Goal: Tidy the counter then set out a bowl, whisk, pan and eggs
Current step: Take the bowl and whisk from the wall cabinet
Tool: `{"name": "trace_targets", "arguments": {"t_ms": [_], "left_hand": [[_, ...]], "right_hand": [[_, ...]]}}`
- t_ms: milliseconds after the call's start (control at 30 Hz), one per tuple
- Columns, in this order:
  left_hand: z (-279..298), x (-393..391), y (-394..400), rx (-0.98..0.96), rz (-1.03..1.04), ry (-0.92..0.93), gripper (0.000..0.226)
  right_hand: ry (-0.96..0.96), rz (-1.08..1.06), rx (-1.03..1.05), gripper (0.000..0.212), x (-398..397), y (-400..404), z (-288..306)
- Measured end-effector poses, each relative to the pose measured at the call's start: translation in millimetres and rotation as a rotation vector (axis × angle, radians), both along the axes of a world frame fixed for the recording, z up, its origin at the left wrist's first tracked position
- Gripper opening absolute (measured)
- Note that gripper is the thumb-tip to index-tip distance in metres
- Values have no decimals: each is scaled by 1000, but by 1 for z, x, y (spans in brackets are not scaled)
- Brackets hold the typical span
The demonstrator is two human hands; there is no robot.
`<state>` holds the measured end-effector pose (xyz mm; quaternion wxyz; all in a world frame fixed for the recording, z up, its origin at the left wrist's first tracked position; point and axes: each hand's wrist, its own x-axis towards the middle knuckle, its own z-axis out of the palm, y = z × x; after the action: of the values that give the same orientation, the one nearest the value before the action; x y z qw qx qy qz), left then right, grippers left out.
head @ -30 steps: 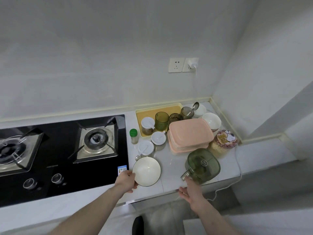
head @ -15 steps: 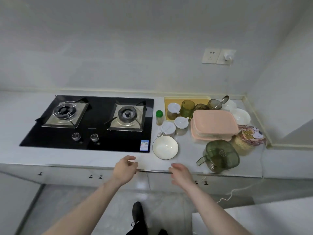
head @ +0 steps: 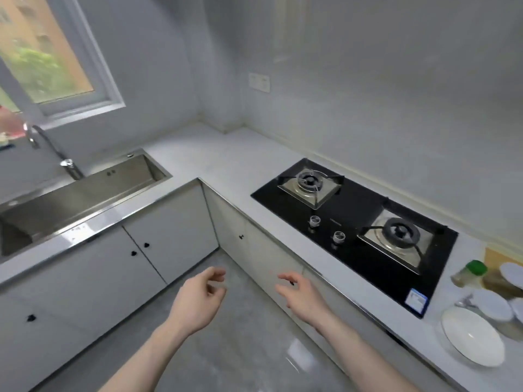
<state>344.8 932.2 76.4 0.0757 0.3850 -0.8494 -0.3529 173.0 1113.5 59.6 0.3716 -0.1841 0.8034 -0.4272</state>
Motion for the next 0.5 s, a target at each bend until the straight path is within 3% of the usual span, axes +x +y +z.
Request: {"name": "trace_targets", "arguments": {"t_ms": [267, 500], "left_hand": [[25, 180, -167, -55, 280, 20, 31], [32, 292, -252, -74, 482, 63, 33]], "right_hand": [[87, 399, -116, 28, 128, -226, 36], [125, 648, -190, 32, 216, -350, 67]]}}
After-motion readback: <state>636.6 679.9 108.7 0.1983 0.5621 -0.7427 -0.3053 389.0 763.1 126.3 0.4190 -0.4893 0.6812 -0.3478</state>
